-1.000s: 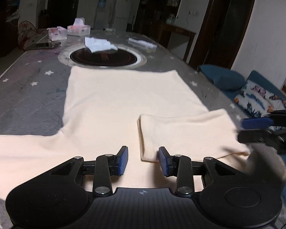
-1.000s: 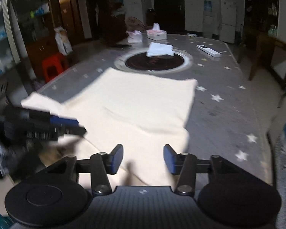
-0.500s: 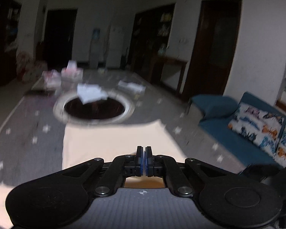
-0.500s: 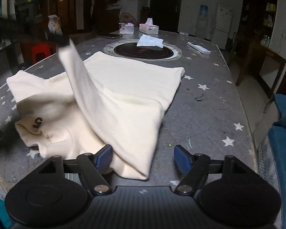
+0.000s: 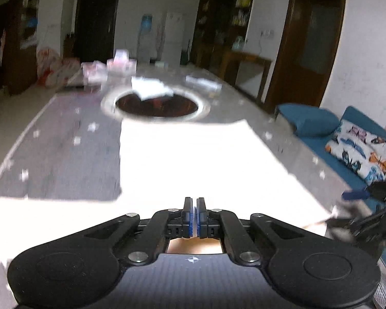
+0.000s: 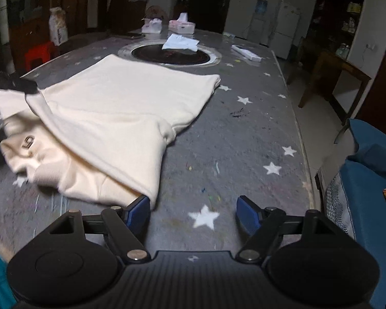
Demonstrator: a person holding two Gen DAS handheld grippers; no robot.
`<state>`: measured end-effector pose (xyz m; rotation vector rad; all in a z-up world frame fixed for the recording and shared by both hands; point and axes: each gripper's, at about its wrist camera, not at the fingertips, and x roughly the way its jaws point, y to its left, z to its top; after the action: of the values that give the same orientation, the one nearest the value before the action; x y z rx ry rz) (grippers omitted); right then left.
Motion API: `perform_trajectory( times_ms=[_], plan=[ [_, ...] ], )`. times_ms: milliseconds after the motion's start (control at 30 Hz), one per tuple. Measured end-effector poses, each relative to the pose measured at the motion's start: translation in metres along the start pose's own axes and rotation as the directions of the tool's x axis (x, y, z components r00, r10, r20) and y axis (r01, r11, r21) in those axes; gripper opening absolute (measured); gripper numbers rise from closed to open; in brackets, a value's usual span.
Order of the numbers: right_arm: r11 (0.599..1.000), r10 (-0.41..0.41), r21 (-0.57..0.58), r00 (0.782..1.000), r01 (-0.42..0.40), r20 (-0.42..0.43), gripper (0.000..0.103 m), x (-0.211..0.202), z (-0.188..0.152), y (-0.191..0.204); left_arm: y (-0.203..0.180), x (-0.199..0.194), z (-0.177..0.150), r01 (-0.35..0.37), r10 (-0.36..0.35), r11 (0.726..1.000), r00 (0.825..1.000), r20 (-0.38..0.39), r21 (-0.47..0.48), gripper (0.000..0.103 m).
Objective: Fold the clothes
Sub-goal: 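Fold the brown-printed sleeve over the body with the left gripper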
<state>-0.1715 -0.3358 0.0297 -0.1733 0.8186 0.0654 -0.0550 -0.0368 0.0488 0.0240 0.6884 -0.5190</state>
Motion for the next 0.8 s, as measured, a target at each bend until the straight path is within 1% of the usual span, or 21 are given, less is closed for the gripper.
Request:
perform_trajectory(
  times_ms=[100,133,200,233,267,300,367,433,500,533,567,667,700,800],
  plan=[
    [1.000,0.023,-0.009,1.000,-0.023,-0.016,0.076,-0.010,-0.001,-0.004,0.008,-0.004,-0.008,-0.018,0.017,1.000,1.000,-0.010,-0.003,0.006],
    [0.999,0.031,-0.009,0.999,-0.031,-0.015,0.074,-0.015,0.000,-0.005,0.011,-0.007,-0.008,-0.022,0.022,1.000,1.000,-0.005,-0.009,0.006],
    [0.999,0.048,-0.010,0.999,-0.048,0.005,0.064,-0.026,0.009,-0.008,0.014,-0.011,-0.004,-0.015,0.015,1.000,1.000,0.016,-0.023,0.006],
    [0.998,0.057,-0.009,0.998,-0.057,0.023,0.054,-0.027,0.016,-0.008,0.011,-0.011,-0.002,0.000,0.000,1.000,1.000,0.026,-0.020,0.006],
    [0.997,0.076,-0.007,0.996,-0.076,0.040,0.048,-0.026,0.023,-0.007,0.009,-0.010,0.001,0.015,-0.015,1.000,0.999,0.036,-0.017,0.006],
    [0.995,0.096,-0.005,0.994,-0.095,0.057,0.045,-0.024,0.030,-0.006,0.007,-0.009,0.003,0.030,-0.030,0.999,0.998,0.046,-0.014,0.006],
    [0.991,0.133,-0.009,0.988,-0.132,0.079,0.030,-0.011,0.046,0.000,0.000,-0.004,0.003,0.056,-0.055,0.998,0.998,0.042,-0.002,0.006],
    [0.986,0.164,-0.011,0.982,-0.164,0.093,0.024,0.005,0.060,0.006,-0.009,0.003,0.001,0.076,-0.076,0.997,0.997,0.023,0.010,0.006],
    [0.983,0.185,-0.012,0.978,-0.184,0.097,0.019,0.021,0.070,0.013,-0.012,0.013,-0.003,0.081,-0.080,0.997,0.997,-0.003,0.013,0.006],
    [0.982,0.187,-0.018,0.977,-0.186,0.099,0.014,0.028,0.073,0.015,-0.010,0.014,-0.005,0.080,-0.080,0.997,0.997,-0.011,0.006,0.006],
    [0.982,0.189,-0.024,0.977,-0.188,0.102,0.013,0.035,0.075,0.018,-0.008,0.016,-0.007,0.080,-0.080,0.997,0.997,-0.019,-0.001,0.006],
    [0.984,0.179,-0.005,0.982,-0.179,0.062,0.009,0.052,0.070,0.015,-0.003,0.021,-0.012,0.079,-0.080,0.997,0.996,-0.042,-0.020,0.006],
    [0.984,0.178,-0.005,0.982,-0.178,0.061,0.007,0.053,0.069,0.015,-0.001,0.023,-0.013,0.079,-0.080,0.997,0.996,-0.050,-0.027,0.006],
    [0.984,0.177,-0.004,0.983,-0.177,0.058,0.008,0.054,0.068,0.015,0.004,0.028,-0.017,0.074,-0.077,0.996,0.995,-0.068,-0.044,0.006]
  ],
)
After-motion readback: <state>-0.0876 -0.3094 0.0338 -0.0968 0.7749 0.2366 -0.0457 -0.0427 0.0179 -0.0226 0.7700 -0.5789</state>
